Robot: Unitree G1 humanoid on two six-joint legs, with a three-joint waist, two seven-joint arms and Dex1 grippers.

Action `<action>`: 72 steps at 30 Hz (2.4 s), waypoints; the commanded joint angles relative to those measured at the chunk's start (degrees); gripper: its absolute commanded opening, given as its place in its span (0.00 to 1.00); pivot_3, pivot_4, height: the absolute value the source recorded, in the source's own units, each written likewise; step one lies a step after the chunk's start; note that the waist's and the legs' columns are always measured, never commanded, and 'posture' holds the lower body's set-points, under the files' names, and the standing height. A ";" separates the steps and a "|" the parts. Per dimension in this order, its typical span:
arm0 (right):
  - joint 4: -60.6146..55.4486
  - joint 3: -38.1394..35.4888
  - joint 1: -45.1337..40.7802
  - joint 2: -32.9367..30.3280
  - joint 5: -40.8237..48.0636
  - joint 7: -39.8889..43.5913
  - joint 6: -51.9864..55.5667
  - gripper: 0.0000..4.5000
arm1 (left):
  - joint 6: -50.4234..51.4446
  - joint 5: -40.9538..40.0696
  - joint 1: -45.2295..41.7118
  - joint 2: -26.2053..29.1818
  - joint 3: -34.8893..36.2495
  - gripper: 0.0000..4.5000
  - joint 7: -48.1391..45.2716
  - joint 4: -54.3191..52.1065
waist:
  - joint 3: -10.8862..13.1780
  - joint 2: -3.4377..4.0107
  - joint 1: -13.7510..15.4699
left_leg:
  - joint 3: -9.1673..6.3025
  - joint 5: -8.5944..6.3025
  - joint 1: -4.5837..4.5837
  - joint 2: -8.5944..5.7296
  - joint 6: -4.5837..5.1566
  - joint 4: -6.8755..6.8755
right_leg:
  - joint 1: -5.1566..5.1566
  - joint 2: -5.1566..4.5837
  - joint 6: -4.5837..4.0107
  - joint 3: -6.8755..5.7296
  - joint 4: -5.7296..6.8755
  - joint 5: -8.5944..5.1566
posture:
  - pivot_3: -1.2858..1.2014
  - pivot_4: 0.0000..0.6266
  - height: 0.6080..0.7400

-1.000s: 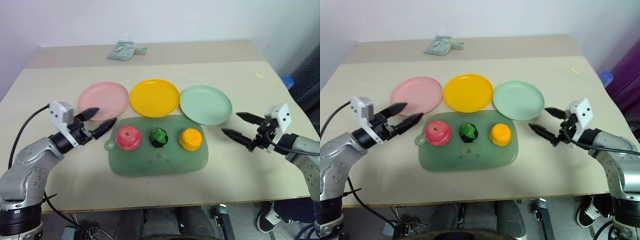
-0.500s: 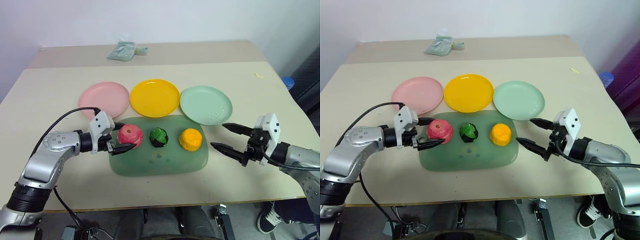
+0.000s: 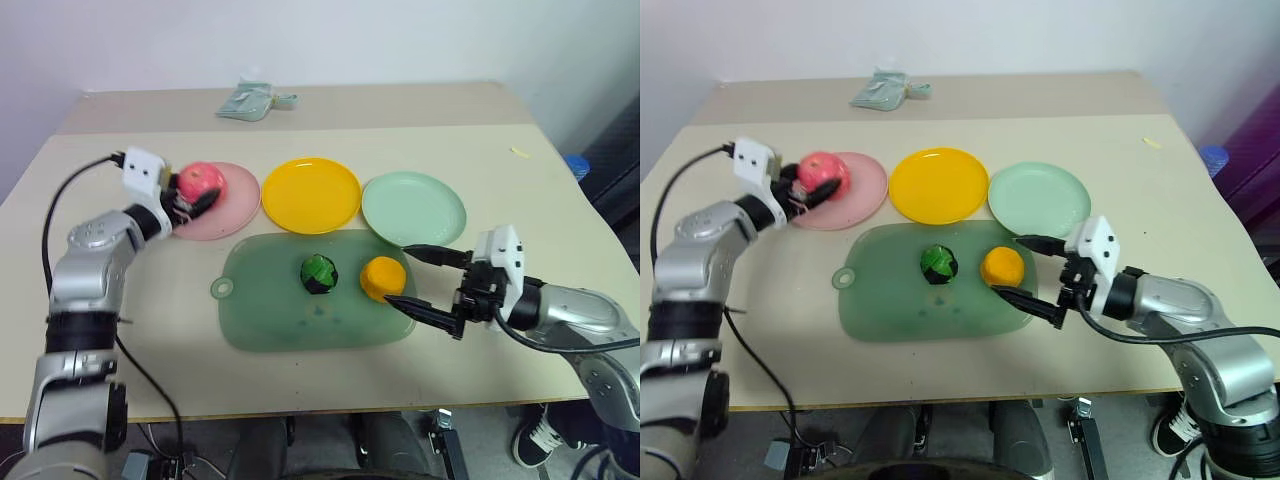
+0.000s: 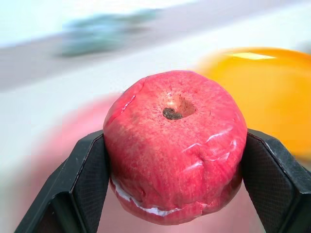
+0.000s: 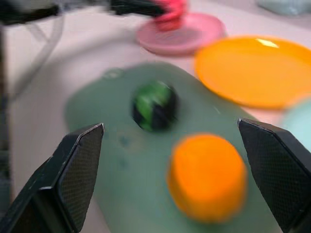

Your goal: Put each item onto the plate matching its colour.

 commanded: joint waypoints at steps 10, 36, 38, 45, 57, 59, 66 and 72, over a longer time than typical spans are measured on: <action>-1.65 5.25 -7.25 1.68 -1.06 -5.70 1.96 1.00 | -6.74 2.16 -3.40 -1.05 2.13 0.98 -0.93 7.55 | 0.02 -0.06 -0.14 | 0.01 0.02 -0.09 0.01 -0.03 -0.02 | -0.14 0.00 0.00 0.01 0.05 0.00 | 0.52 0.24 1.00; 7.35 24.41 -18.21 10.71 -18.70 -7.45 2.40 1.00 | -8.04 -9.09 48.68 7.32 2.80 0.98 -23.96 -45.61 | 0.01 -0.02 -0.37 | 0.07 0.02 0.01 0.16 -0.03 -0.09 | -0.11 -0.03 -0.04 0.06 0.05 -0.02 | 0.52 0.24 1.00; 9.90 27.47 -21.16 13.31 -21.66 -10.17 4.97 1.00 | -9.19 -8.92 49.70 7.12 2.65 0.98 -24.65 -46.01 | 0.01 -0.02 -0.26 | 0.07 0.02 0.01 0.15 -0.03 -0.09 | -0.11 -0.05 -0.04 0.06 0.05 -0.02 | 0.52 0.24 1.00; 13.04 30.58 -24.37 16.49 -25.79 -13.02 9.13 1.00 | -11.48 -8.69 52.67 5.60 1.84 0.98 -24.51 -48.00 | 0.01 -0.02 -0.10 | 0.06 0.02 -0.03 0.13 -0.03 -0.09 | -0.12 -0.18 -0.04 0.04 0.02 -0.02 | 0.52 0.24 1.00; 12.00 13.83 -30.37 19.07 -20.96 -17.84 16.63 0.37 | -11.21 -9.08 51.96 4.92 1.78 1.00 -23.14 -48.53 | 0.01 0.00 -0.10 | 0.06 0.02 -0.02 0.13 -0.03 -0.11 | -0.14 -0.12 -0.04 0.04 0.03 -0.02 | 0.52 0.24 1.00; 16.79 10.46 -31.27 17.47 -22.92 -20.32 16.12 0.37 | -11.09 -9.38 51.49 4.76 1.53 1.00 -23.22 -48.37 | 0.01 -0.01 -0.04 | 0.05 0.01 -0.02 0.13 -0.03 -0.11 | -0.12 -0.13 -0.04 0.04 0.02 -0.02 | 0.52 0.24 1.00; 36.41 8.30 -32.74 14.78 -28.59 -22.28 4.21 0.37 | -11.71 -8.45 48.24 3.87 -1.01 1.00 -23.59 -46.70 | 0.03 0.04 -0.48 | 0.14 0.02 -0.02 0.05 -0.03 -0.16 | -0.16 -0.08 -0.04 0.06 0.02 -0.02 | 0.52 0.24 1.00; 30.66 7.30 -29.02 11.03 -24.93 -12.28 -3.95 0.78 | -12.10 -8.47 47.64 3.80 -0.97 1.00 -23.68 -46.27 | 0.11 0.19 -0.93 | 0.24 0.01 -0.06 0.11 -0.02 -0.21 | -0.30 -0.04 -0.04 0.15 0.06 -0.02 | 0.52 0.24 1.00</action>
